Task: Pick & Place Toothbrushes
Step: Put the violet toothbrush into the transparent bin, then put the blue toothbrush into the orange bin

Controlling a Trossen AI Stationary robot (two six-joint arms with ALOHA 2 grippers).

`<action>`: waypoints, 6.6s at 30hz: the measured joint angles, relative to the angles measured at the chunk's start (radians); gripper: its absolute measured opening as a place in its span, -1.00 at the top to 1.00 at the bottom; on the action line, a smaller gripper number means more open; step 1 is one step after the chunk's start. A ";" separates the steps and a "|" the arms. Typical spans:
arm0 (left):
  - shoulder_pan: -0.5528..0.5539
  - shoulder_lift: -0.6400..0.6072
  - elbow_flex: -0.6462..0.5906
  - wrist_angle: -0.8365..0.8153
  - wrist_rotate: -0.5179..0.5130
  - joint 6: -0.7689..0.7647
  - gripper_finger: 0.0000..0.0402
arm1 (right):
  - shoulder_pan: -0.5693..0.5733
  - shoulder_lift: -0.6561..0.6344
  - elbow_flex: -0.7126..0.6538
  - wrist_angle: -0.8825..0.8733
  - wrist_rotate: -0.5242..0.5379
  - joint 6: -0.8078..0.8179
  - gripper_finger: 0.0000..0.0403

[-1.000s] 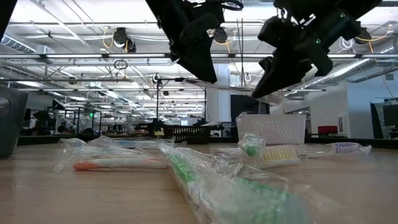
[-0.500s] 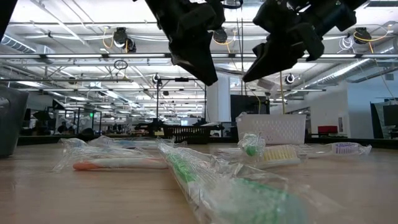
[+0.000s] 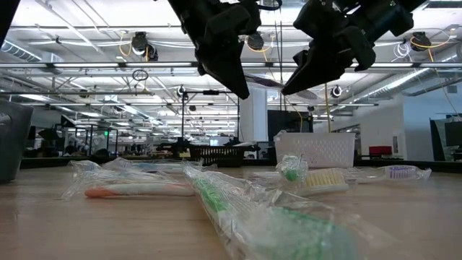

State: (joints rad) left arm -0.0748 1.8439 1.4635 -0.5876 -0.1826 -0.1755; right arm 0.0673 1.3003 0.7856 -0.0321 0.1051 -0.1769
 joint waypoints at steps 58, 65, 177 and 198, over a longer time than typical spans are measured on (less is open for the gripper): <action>-0.816 -0.236 0.000 -0.929 0.166 -1.582 0.99 | 0.033 0.000 0.000 -0.051 -0.002 -0.027 0.42; -0.981 -0.236 0.000 -0.938 -0.043 -1.790 0.99 | 0.033 0.000 0.000 -0.051 -0.002 -0.027 0.42; -0.749 -0.221 -0.243 -0.847 -0.560 -1.609 0.22 | -0.177 0.869 0.425 0.497 -0.109 0.067 0.33; -0.749 -0.221 -0.243 -0.847 -0.567 -1.617 0.22 | -0.173 0.865 0.424 0.465 -0.154 0.113 0.95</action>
State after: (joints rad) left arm -0.8238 1.6230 1.2201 -1.4342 -0.7492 -1.7921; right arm -0.1057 2.1648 1.2095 0.4332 -0.0494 -0.0642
